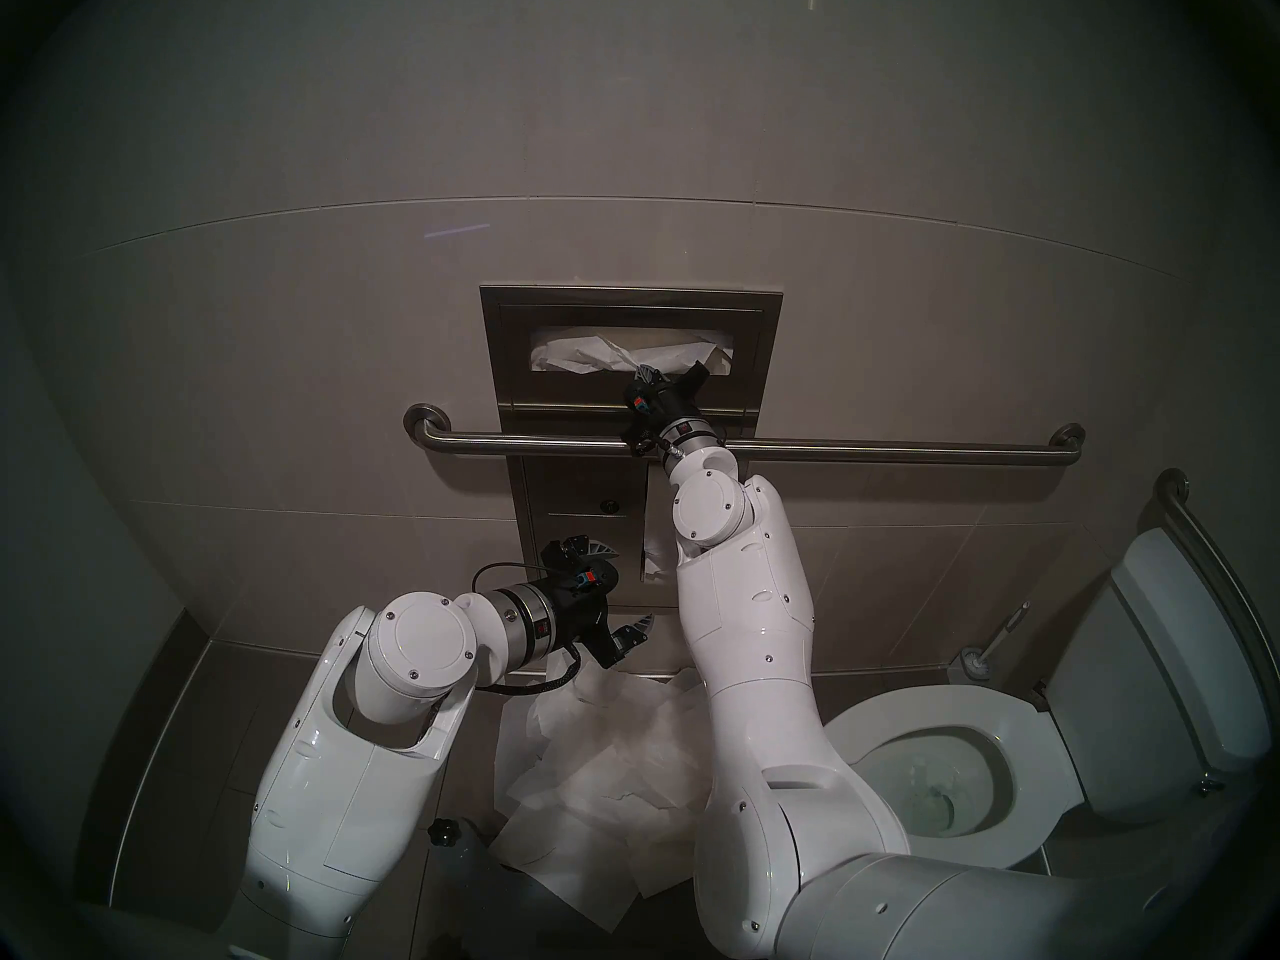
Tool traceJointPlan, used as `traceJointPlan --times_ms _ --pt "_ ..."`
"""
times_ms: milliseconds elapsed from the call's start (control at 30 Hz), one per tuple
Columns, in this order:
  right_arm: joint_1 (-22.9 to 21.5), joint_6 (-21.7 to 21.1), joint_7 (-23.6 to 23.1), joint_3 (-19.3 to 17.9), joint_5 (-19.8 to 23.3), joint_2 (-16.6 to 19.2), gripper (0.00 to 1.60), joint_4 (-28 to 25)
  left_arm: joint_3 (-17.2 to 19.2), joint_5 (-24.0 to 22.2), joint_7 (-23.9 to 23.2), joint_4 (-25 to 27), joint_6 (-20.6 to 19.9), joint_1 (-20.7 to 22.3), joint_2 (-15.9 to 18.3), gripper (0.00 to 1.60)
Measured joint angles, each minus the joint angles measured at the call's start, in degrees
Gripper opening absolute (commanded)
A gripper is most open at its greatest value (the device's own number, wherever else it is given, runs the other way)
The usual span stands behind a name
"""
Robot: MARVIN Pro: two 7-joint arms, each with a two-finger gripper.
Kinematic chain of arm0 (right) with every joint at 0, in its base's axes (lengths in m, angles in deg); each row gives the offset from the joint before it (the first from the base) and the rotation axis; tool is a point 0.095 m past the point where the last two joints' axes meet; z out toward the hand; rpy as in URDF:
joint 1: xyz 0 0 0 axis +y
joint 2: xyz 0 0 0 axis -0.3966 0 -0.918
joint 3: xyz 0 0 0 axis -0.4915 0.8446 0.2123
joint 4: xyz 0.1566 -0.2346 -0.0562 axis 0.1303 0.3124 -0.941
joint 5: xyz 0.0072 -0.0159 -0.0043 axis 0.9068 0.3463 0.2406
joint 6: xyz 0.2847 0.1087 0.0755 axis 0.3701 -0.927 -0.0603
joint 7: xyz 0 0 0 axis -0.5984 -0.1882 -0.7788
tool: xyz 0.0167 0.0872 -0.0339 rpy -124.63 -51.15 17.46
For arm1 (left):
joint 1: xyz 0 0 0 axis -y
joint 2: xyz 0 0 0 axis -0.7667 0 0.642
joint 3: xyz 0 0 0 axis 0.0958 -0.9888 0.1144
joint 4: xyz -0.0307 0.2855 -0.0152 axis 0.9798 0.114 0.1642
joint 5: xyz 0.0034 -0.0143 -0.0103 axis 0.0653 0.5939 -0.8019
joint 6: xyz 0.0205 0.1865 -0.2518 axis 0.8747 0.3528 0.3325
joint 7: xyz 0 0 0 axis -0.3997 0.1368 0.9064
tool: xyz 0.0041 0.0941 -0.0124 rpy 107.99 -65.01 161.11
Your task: Take out a toilet seat cover
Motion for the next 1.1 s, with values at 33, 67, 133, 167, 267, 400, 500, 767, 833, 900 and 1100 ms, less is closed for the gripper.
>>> traceJointPlan --times_ms 33,67,133,167,267,400,500,767,833,900,1100 --pt "0.12 -0.13 -0.18 -0.03 -0.08 0.03 0.0 -0.19 0.0 0.0 0.0 0.0 0.0 0.0 0.0 1.6" --pt "0.22 -0.24 -0.32 -0.07 -0.15 0.06 0.0 -0.36 0.0 0.0 0.0 0.0 0.0 0.0 0.0 1.6" --pt "0.44 -0.49 -0.62 -0.19 -0.28 0.16 0.0 -0.8 0.0 0.0 0.0 0.0 0.0 0.0 0.0 1.6" --pt "0.54 -0.57 -0.73 -0.27 -0.32 0.22 0.0 -1.0 0.0 0.0 0.0 0.0 0.0 0.0 0.0 1.6" --pt "0.83 -0.67 -0.91 -0.49 -0.42 0.44 0.0 -1.62 0.0 0.0 0.0 0.0 0.0 0.0 0.0 1.6" --pt "1.25 -0.62 -1.14 -0.71 -0.45 0.68 0.0 -2.42 0.0 0.0 0.0 0.0 0.0 0.0 0.0 1.6" --pt "1.44 -0.6 -1.31 -0.76 -0.45 0.74 0.0 -2.78 0.0 0.0 0.0 0.0 0.0 0.0 0.0 1.6" --pt "1.92 -0.17 -1.91 -0.49 -0.43 1.04 0.0 -3.34 0.0 0.0 0.0 0.01 0.0 0.0 0.0 1.6" --pt "1.98 0.01 -2.04 -0.38 -0.43 1.15 0.0 -3.35 0.0 0.0 0.0 0.01 0.0 0.0 0.0 1.6" --pt "2.01 0.13 -2.13 -0.31 -0.43 1.23 0.0 -3.36 0.0 0.0 0.0 0.01 0.0 0.0 0.0 1.6" --pt "2.08 0.38 -2.34 -0.15 -0.37 1.42 0.0 -3.37 0.0 0.0 0.0 0.01 0.0 0.0 0.0 1.6"
